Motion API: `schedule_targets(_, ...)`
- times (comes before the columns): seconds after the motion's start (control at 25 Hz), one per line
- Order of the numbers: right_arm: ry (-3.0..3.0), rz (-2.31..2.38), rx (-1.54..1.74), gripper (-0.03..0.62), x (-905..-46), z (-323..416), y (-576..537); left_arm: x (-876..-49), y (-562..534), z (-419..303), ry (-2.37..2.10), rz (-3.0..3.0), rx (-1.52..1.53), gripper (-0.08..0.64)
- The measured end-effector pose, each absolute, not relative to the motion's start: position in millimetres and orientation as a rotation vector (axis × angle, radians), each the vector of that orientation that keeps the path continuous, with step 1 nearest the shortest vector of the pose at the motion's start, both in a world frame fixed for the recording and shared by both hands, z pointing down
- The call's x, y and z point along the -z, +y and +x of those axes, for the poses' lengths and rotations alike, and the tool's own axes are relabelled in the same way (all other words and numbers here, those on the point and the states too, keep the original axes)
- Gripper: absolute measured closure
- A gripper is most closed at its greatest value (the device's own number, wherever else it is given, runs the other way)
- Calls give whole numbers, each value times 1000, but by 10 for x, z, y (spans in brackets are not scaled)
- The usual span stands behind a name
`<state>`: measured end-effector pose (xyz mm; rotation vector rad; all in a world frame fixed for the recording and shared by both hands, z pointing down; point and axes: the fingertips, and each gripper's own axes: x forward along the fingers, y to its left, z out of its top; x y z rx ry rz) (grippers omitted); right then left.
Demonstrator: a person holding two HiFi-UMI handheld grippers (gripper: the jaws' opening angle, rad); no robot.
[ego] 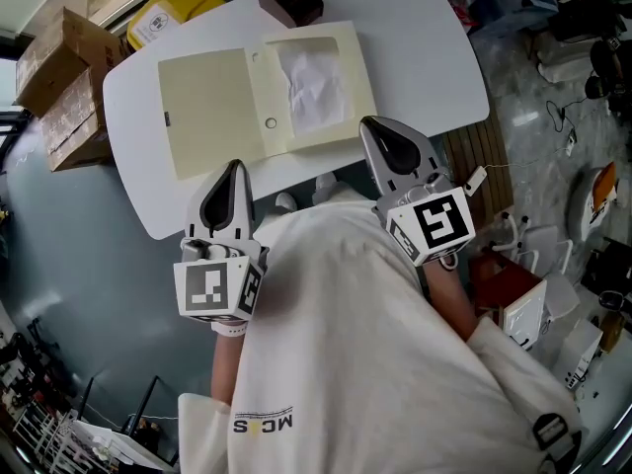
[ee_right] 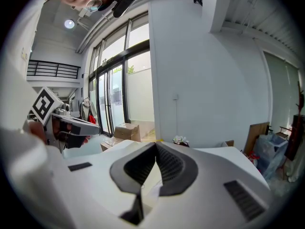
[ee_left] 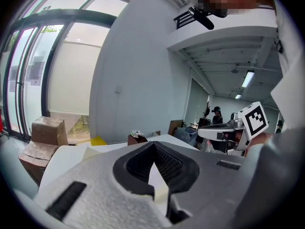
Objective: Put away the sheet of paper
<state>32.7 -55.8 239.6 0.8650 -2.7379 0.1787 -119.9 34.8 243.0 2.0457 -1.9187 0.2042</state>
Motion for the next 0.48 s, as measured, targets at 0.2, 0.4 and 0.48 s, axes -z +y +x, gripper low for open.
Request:
schedule_targets(0.2,-2733,869,-179,578,-2398,337,-537,-2433,349,-1173,-1902,2058,-205,535)
schedule_targets(0.4,-2726,874,-179,578,-2419,367,-505,-2446,373,-1145,-1893,2061,-203,535)
schedule_targets(0.48,-2725,874,-177,578,-2411,379,-498,-2437,377,-1136,-1892,2061,-201,535)
